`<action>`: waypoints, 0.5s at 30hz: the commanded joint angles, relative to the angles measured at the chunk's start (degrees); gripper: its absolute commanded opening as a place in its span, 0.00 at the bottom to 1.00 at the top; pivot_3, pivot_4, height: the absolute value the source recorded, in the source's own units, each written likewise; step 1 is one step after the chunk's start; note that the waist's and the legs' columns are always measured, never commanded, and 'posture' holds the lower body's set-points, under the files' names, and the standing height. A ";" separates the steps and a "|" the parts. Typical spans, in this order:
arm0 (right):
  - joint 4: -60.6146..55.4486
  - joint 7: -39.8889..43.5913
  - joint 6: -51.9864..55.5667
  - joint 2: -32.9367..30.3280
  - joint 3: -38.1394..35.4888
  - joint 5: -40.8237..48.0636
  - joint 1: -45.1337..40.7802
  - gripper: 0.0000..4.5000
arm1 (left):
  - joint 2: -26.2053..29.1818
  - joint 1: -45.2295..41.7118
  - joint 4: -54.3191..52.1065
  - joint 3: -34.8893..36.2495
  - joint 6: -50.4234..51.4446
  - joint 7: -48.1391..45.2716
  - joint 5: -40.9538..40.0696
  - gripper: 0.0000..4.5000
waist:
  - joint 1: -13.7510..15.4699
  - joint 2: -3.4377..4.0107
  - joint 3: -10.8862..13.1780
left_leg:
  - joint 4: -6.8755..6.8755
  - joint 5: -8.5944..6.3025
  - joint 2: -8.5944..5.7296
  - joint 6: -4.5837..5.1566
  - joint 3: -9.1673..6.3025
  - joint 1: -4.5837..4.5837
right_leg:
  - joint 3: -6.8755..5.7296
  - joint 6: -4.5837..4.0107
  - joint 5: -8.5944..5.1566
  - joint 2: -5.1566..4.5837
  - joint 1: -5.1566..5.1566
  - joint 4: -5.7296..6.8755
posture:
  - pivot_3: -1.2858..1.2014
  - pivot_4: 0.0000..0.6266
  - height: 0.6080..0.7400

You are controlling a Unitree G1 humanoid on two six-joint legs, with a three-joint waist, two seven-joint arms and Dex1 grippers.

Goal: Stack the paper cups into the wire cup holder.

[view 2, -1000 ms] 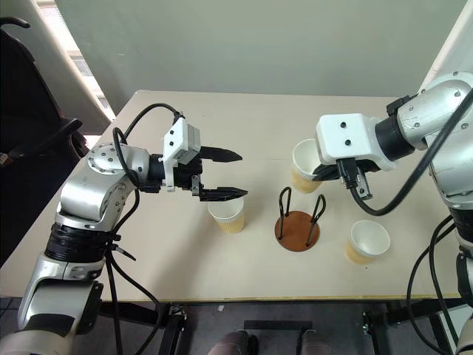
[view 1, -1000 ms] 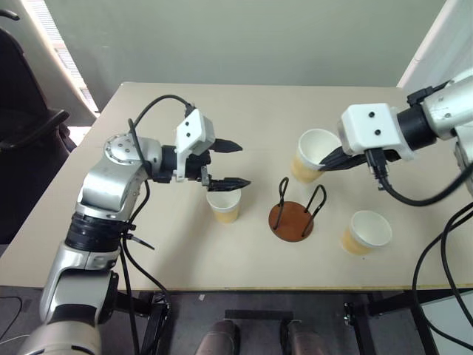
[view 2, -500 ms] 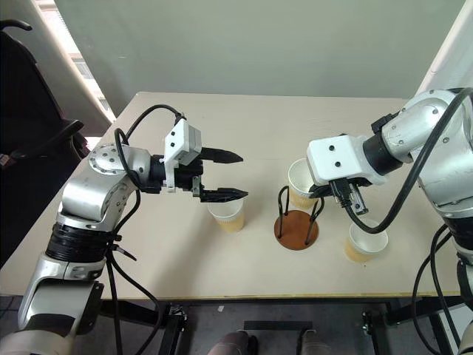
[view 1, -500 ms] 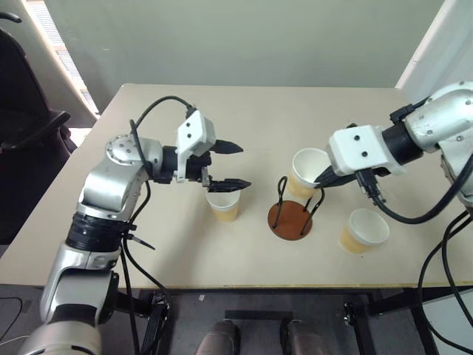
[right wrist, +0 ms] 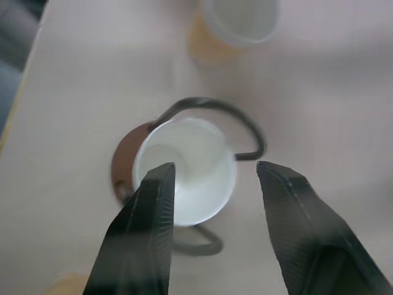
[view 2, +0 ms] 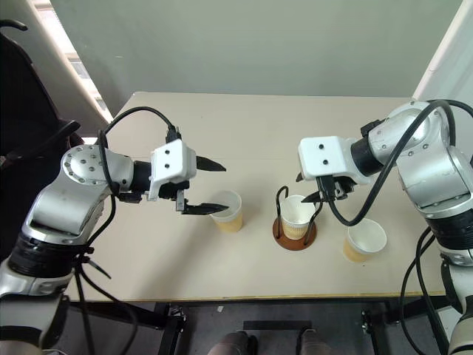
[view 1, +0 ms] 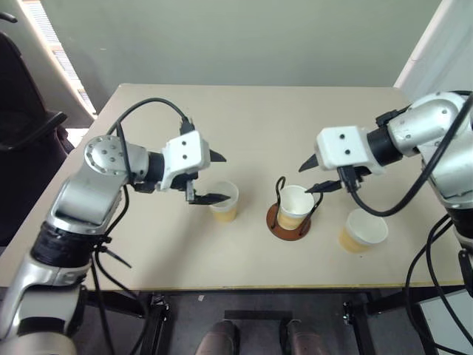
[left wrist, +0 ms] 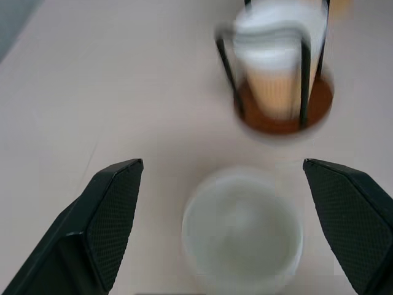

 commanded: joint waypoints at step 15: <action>-4.05 -0.69 14.04 -1.83 -5.97 13.23 -2.54 0.49 | 3.74 1.84 -7.80 -7.70 -2.84 -1.08 12.72 1.00 | -0.13 -0.02 0.00 | -0.11 0.00 0.01 -0.09 -0.01 0.03 | 0.00 -0.13 -0.02 -0.01 -0.05 0.08 | 0.52 0.24 1.00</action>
